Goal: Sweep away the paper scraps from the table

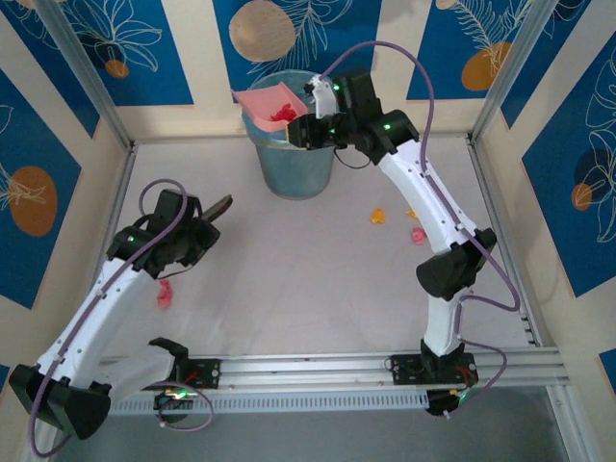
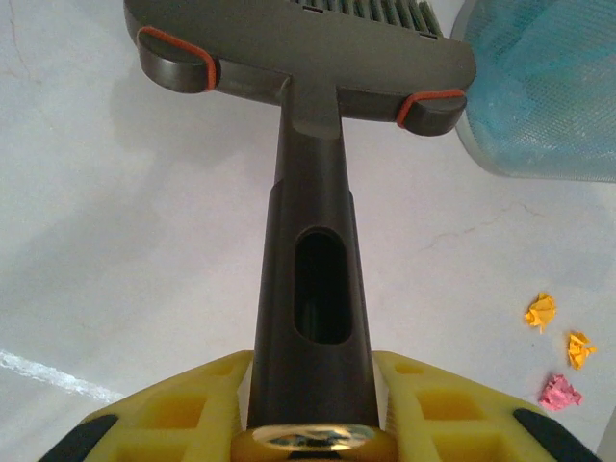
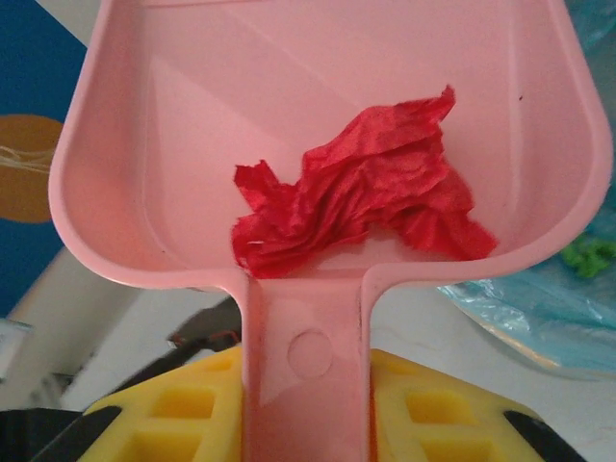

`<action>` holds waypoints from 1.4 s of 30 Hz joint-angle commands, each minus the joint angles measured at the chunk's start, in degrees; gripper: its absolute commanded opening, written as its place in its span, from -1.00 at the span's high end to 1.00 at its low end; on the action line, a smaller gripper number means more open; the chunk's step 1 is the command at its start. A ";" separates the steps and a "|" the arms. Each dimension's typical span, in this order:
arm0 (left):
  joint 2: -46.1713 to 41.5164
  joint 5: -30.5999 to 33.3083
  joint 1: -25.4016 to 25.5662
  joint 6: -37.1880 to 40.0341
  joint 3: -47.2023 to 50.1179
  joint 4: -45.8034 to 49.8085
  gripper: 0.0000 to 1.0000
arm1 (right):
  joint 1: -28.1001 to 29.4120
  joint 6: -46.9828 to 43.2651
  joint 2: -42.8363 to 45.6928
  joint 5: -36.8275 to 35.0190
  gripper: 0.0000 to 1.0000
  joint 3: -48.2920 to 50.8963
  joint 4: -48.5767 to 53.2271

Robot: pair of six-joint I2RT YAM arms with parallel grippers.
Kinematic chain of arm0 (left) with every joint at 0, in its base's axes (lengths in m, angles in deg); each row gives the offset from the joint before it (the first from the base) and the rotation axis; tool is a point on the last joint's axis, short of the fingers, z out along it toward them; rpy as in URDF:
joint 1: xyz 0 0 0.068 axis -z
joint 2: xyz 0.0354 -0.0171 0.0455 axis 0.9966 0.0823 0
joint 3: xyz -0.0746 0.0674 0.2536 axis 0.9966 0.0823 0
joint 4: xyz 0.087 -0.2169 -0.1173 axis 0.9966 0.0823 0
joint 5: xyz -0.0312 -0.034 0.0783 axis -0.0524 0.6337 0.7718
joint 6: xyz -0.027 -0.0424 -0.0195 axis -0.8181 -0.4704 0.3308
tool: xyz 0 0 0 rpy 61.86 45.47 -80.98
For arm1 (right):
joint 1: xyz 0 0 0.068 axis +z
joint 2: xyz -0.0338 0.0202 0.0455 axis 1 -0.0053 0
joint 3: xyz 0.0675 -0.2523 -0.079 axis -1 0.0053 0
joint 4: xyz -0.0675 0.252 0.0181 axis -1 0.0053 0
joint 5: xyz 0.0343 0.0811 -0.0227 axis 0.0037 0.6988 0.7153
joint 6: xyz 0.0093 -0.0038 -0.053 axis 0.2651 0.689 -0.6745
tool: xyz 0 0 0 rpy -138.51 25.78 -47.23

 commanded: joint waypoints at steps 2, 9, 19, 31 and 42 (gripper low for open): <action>-0.89 -1.77 -0.54 -0.52 0.47 -1.69 1.00 | -4.23 13.28 -1.30 16.11 1.00 -2.26 -2.72; -0.96 -2.80 -0.54 -0.47 0.54 -2.08 1.00 | -7.81 29.07 -3.86 25.97 1.00 -2.43 -9.11; -1.11 -3.42 -0.56 -0.32 0.34 -1.96 1.00 | -10.61 50.66 -6.46 34.15 1.00 -2.56 -17.46; -0.65 -3.24 -0.54 -0.21 -0.22 -2.04 1.00 | -12.02 61.00 -7.63 34.48 1.00 -1.45 -18.95; 1.05 -3.46 -0.61 0.25 -0.66 -2.92 1.00 | -12.90 73.45 -8.05 36.56 1.00 2.80 -29.78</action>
